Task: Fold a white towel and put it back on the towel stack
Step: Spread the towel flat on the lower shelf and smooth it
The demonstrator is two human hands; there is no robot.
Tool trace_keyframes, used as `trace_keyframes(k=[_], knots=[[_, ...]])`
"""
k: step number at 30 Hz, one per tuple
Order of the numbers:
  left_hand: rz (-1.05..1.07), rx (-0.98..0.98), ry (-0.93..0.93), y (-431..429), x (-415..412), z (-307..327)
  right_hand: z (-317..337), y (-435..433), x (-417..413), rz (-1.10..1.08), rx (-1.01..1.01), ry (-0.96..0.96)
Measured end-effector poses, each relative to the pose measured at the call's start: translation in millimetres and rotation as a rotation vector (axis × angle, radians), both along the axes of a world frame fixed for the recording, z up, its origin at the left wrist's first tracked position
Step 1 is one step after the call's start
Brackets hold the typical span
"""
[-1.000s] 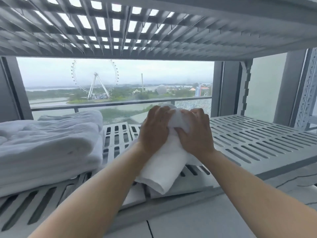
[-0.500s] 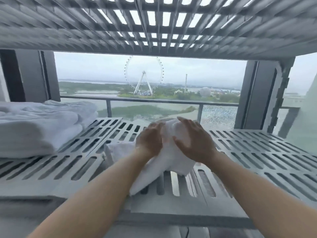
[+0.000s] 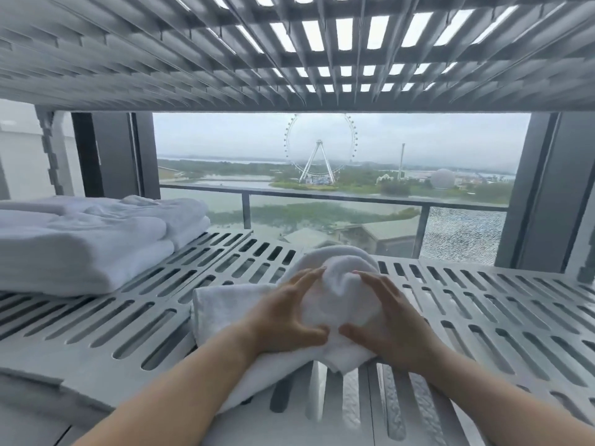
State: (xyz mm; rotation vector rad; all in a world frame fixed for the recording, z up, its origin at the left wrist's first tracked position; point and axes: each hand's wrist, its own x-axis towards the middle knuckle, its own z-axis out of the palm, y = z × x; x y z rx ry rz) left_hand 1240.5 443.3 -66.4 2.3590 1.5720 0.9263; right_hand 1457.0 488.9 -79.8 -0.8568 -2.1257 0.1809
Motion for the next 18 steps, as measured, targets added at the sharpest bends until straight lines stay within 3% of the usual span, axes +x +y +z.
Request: trace_keyframes(k=[6,9,13,18], knots=[[-0.026,0.083,0.064,2.1,12.3,7.7,14.5,-7.3,0.8,-0.064,0.114,0.052],[-0.006,0.059,0.206,17.4,26.7,24.5,22.5,-7.8,10.1,-0.192,0.271,0.003],[0.073,0.180,0.307,42.7,63.6,45.7,30.2,7.6,39.1,-0.387,0.447,-0.020],[0.159,0.155,0.299,59.1,115.5,21.0,29.5,23.4,61.0,-0.347,0.332,0.018]])
